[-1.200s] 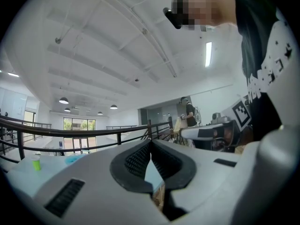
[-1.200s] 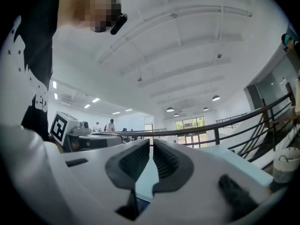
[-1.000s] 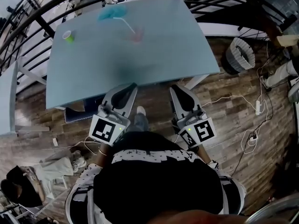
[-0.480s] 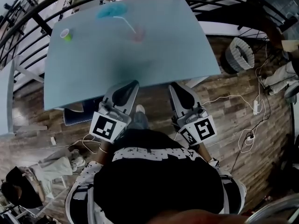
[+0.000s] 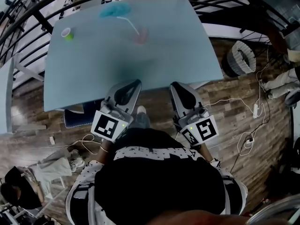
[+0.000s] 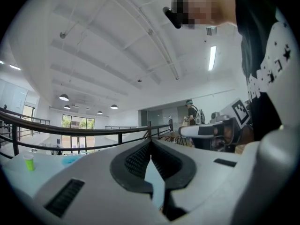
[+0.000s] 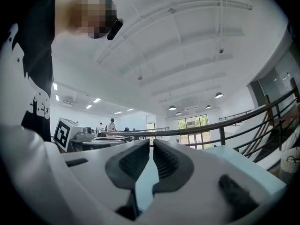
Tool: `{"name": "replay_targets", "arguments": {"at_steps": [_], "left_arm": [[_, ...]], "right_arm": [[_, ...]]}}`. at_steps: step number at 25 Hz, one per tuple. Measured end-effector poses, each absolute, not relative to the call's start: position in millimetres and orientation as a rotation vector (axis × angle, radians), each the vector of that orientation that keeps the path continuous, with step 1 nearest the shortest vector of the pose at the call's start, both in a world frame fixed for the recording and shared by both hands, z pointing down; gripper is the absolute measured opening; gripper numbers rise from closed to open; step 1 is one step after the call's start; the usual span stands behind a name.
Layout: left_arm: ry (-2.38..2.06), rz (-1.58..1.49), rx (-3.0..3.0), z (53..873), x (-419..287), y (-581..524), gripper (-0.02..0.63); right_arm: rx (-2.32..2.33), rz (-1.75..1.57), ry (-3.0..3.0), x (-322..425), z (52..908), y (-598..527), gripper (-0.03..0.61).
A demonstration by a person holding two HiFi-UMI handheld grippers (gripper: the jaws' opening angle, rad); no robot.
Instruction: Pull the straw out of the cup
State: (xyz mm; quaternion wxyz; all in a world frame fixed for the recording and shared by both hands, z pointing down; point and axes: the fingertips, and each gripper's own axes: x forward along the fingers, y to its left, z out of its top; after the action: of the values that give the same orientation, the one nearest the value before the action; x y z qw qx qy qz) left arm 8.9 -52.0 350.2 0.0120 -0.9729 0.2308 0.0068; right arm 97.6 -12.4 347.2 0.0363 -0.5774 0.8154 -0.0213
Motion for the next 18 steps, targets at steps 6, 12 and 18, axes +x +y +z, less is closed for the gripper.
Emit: {"name": "replay_targets", "arguments": {"at_steps": [6,12,18], "left_arm": [[0.679,0.048,-3.051,352,18,-68,0.015],[0.617,0.067,-3.053,346,34,-89,0.015],[0.618,0.081,-3.075,349,45,-124,0.015]], "right_arm": [[-1.807,-0.049,2.467,104,343,-23,0.035],[-1.819,-0.048,2.441,115,336,-45,0.036],[-1.814,-0.047,2.465,121,337,-78,0.036]]}}
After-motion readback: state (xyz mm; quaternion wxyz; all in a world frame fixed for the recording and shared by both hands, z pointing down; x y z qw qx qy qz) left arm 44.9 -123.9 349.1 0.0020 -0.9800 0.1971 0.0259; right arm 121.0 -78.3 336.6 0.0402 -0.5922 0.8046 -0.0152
